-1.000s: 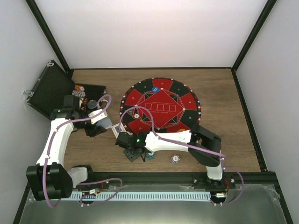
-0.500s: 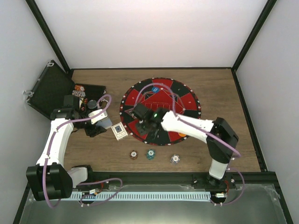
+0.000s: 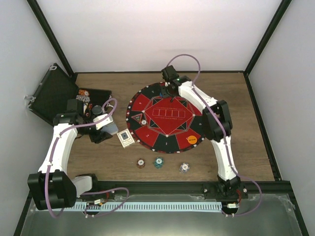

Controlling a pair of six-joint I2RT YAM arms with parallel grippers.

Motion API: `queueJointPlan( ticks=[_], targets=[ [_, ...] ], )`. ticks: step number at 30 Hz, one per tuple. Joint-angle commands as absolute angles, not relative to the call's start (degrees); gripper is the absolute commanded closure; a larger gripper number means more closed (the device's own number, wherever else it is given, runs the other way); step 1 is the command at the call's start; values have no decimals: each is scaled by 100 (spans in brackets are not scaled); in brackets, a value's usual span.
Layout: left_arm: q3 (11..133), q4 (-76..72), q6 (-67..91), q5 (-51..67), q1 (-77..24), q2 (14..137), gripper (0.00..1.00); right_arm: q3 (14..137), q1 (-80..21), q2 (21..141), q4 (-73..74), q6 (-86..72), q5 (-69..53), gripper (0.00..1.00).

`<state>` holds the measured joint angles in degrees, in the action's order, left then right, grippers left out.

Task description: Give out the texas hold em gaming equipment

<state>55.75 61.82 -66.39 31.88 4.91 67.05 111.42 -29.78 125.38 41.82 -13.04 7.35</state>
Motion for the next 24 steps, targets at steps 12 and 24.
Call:
queueJointPlan(
  ticks=[12,24],
  targets=[
    [5893,6142,-6697,3464,521,6798,89,12201,-2610,14036,4428,-1314,276,73],
    [5922,6222,-6662,3522,511,6787,89,12191,-2638,13627,4731,-1448,665,20]
  ],
)
